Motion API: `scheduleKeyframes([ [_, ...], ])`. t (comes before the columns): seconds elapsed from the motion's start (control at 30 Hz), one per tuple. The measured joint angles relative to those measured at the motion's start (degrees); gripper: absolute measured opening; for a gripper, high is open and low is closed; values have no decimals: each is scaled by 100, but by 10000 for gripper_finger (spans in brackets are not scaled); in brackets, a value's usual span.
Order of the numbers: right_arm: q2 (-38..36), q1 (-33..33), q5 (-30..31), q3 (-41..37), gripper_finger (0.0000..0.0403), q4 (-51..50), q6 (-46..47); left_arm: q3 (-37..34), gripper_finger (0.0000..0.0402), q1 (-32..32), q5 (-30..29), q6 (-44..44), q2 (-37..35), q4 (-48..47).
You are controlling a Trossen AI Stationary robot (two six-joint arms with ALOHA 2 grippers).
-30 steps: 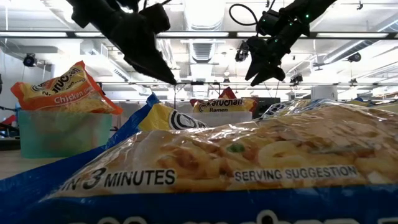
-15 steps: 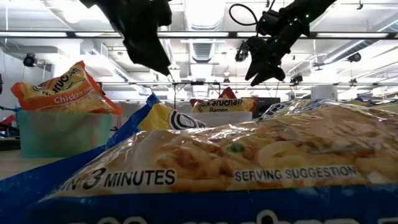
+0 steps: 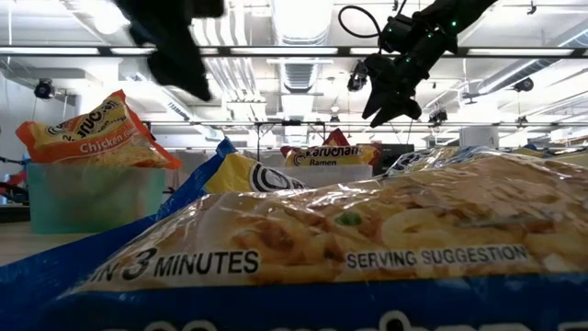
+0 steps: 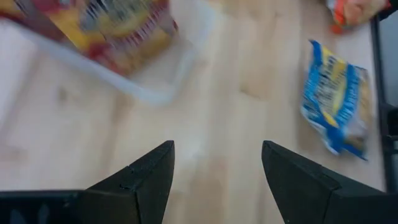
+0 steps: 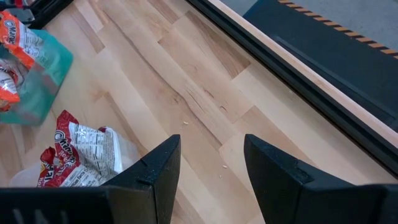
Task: Sort Maruchan noodles
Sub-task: Put the blue noodle pack into the yellow bin
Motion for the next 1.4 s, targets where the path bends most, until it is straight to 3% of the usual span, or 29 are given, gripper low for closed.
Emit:
scheduleKeyframes([
  [0.27, 0, 1, -1, 1, 167, 0, 0, -99, 223, -2033, -996, -2845, -51, -158],
  [0.47, 0, 0, 0, 1, 167, 0, 0, -99, 223, -3104, -1407, -5011, 114, -431],
  [0.67, 0, 1, -1, 1, 167, 0, 0, -99, 223, -3665, -1403, -6568, 366, -741],
  [0.97, 0, 1, -2, 1, 167, -1, 0, -4, 223, -4286, -820, -8966, 711, -771],
  [1.2, 0, 2, -2, 1, 167, 0, 0, 108, 226, -4907, -806, -11001, 868, -943],
  [1.4, 0, 1, 0, 1, 167, 1, 0, 109, 253, -4961, -487, -11208, 1132, -927],
])
